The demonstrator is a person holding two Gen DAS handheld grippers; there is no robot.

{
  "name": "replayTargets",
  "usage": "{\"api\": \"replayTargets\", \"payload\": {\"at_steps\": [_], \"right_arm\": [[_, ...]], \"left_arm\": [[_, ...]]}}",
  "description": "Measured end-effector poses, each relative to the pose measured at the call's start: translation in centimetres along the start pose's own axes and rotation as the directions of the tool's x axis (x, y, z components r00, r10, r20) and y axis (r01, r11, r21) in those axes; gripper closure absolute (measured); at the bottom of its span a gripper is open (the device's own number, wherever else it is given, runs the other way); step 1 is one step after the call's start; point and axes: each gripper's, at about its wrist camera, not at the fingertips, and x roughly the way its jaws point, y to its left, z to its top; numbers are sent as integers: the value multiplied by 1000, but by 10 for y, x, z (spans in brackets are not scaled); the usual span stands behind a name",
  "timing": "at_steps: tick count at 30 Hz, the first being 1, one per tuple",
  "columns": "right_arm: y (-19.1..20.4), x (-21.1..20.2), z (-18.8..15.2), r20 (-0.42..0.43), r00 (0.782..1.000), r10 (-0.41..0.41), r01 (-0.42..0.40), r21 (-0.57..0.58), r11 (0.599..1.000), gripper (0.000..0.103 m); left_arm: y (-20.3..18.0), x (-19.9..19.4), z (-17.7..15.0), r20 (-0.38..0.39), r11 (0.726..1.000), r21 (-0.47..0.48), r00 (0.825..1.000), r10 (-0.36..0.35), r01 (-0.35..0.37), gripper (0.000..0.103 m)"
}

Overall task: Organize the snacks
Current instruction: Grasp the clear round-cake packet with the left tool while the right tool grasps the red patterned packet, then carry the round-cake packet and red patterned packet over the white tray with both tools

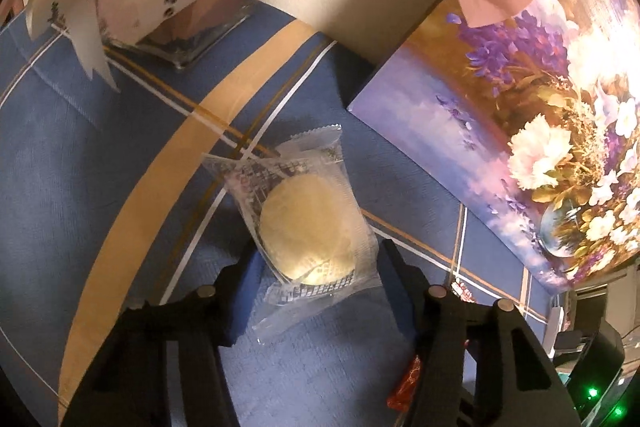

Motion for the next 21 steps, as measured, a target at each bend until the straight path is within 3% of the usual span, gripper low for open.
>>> {"api": "replayTargets", "payload": {"at_steps": [8, 21], "right_arm": [[6, -8, -7, -6, 1000, 19, -19, -2, 1000, 46], [30, -64, -37, 42, 997, 68, -65, -65, 996, 50]], "left_arm": [[8, -11, -13, -13, 1000, -17, 1000, -25, 25, 50], [13, -64, -51, 32, 999, -44, 999, -28, 29, 51]]}}
